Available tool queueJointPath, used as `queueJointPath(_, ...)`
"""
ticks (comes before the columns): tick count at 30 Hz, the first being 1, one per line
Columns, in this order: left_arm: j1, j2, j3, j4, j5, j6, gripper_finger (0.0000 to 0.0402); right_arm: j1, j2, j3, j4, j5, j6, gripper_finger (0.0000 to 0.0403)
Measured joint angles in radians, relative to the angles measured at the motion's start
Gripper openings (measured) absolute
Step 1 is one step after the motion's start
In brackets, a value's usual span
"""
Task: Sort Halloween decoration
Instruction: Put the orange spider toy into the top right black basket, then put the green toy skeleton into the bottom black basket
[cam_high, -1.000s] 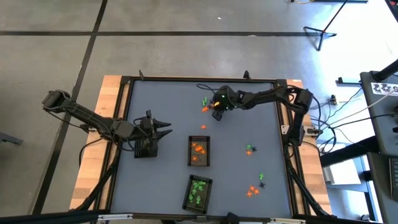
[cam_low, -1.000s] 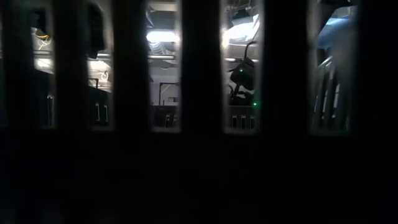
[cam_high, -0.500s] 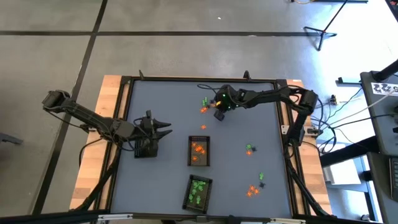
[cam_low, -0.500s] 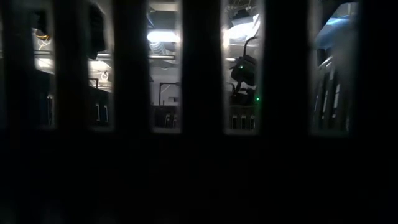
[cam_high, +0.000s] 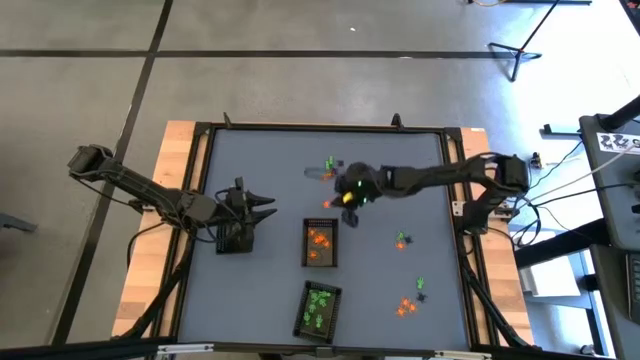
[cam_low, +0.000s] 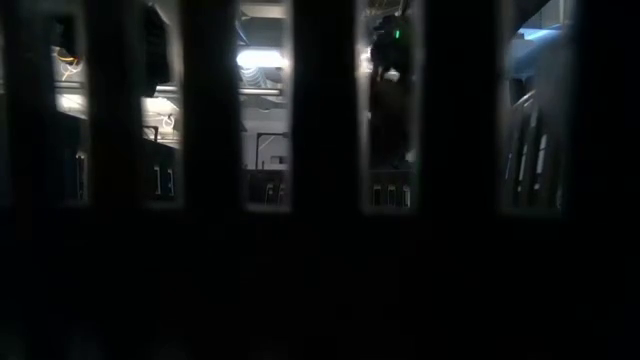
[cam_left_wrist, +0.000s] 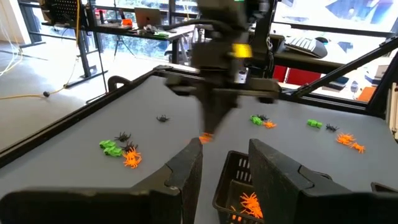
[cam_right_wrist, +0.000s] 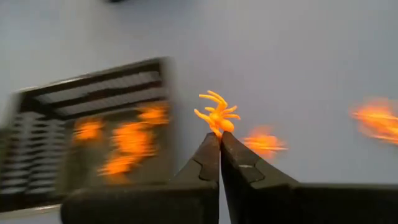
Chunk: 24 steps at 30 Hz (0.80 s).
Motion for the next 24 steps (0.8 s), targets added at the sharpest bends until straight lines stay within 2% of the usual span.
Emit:
queueJointPath(6, 0.000, 0.000, 0.000, 0.000, 0.000, -0.002, 0.0124, 0.167, 0.011, 0.013, 0.038, 0.001, 0.012, 0.0006)
queueJointPath(11, 0.000, 0.000, 0.000, 0.000, 0.000, -0.003, 0.0124, 0.230, 0.011, 0.014, 0.078, 0.020, 0.012, 0.0038)
queueJointPath(19, 0.000, 0.000, 0.000, 0.000, 0.000, -0.001, 0.0124, 0.208, 0.011, 0.014, 0.078, 0.055, 0.006, 0.0137)
queueJointPath(22, 0.000, 0.000, 0.000, 0.000, 0.000, 0.001, 0.0124, 0.165, 0.011, 0.014, 0.077, 0.067, -0.013, 0.0158)
queueJointPath(24, 0.000, 0.000, 0.000, 0.000, 0.000, 0.001, 0.0124, 0.125, 0.011, 0.014, 0.073, 0.112, -0.022, 0.0163)
